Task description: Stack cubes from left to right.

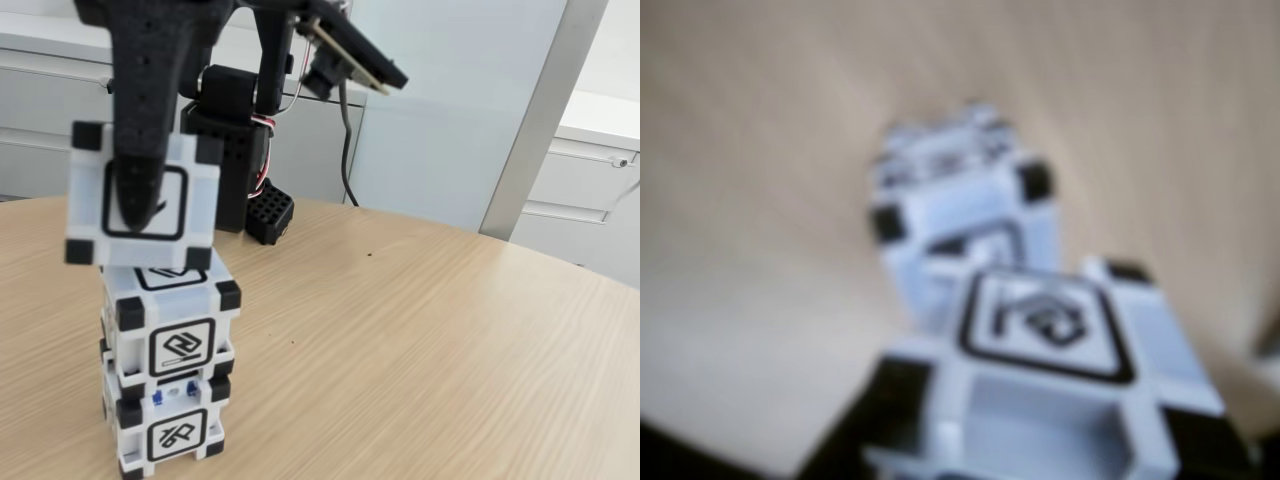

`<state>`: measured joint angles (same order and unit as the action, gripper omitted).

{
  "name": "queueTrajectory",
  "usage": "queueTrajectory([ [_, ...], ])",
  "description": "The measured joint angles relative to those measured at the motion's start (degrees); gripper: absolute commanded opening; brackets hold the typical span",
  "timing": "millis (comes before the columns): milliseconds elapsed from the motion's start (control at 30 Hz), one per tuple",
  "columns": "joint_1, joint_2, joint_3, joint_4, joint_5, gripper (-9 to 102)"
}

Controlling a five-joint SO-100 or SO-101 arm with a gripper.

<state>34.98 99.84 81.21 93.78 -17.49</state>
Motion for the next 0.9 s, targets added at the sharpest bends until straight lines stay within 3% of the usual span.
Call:
queueTrajectory([
  [900, 0.1, 0.1, 2.5, -0.4, -1.2, 18],
])
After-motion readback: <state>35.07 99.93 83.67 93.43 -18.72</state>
